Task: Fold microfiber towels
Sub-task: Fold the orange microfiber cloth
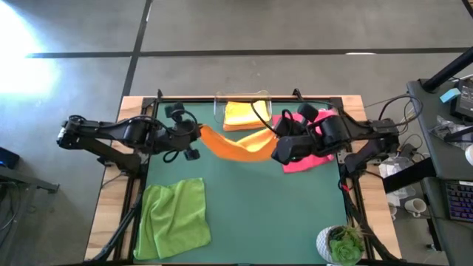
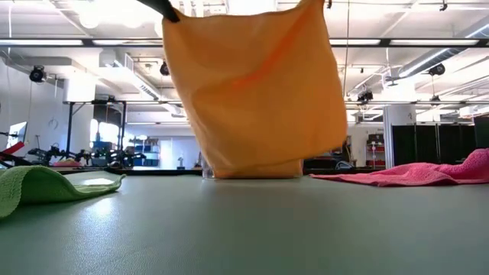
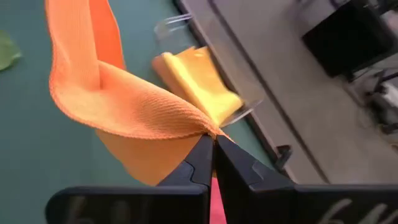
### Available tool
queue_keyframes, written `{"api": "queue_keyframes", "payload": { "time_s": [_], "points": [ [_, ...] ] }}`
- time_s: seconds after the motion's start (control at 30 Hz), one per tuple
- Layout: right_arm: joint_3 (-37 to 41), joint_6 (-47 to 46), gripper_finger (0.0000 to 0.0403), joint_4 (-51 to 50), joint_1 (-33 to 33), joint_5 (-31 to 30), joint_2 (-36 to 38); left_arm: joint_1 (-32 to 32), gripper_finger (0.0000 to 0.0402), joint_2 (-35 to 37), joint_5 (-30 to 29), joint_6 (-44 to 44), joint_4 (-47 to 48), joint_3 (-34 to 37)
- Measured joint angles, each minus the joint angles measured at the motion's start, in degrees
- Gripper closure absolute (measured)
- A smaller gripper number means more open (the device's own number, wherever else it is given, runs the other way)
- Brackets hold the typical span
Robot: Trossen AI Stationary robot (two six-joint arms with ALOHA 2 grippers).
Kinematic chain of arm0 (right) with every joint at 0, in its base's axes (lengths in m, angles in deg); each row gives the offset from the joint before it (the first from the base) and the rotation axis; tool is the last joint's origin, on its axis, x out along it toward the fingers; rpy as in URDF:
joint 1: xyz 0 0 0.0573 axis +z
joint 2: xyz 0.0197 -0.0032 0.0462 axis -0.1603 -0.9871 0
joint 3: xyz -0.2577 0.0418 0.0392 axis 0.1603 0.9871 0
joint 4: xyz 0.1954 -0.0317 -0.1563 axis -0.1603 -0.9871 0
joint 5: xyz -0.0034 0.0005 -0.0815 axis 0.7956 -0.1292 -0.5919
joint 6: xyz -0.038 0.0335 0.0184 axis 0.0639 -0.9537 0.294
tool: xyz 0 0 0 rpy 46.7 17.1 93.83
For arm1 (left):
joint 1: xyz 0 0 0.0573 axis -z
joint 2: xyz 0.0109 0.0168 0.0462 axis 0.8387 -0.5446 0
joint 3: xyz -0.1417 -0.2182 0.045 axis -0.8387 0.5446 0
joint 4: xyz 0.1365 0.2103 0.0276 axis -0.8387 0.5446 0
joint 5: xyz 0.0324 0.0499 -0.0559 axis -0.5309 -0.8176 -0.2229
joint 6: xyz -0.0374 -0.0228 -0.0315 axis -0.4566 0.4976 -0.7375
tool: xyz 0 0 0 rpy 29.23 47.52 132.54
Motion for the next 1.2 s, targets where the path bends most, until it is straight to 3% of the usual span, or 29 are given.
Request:
{"api": "queue_keyframes", "payload": {
  "time_s": [0.13, 0.37, 0.6, 0.8, 0.93, 1.2],
  "points": [
    [0.0, 0.4, 0.0394, 0.0, -0.2, -4.3, 0.4, 0.0, 0.0401, 0.2, -0.8, -11.3, 0.7, 0.1],
    [0.0, 0.4, 0.0394, 0.0, -2.9, 1.1, 3.2, -0.1, 0.0401, 0.6, -1.2, -24.2, 2.2, -0.3],
    [0.1, 0.8, 0.0394, 0.0, -7.4, 15.1, 4.8, -0.2, 0.0401, 2.9, -7.9, -34.7, 2.0, -1.0],
    [3.3, 2.5, 0.0394, 0.0, -8.3, 27.9, 4.8, -0.1, 0.0401, 4.6, -4.0, -46.7, 5.4, -0.6],
    [5.1, 4.3, 0.0394, 0.1, -8.5, 33.6, 4.8, -0.1, 0.0401, 4.6, -1.3, -46.8, 6.8, -0.6],
    [8.1, 6.1, 0.0394, -0.1, -11.0, 32.5, 6.5, -1.4, 0.0401, 4.6, -0.8, -39.8, 6.8, -0.6]
  ]
}}
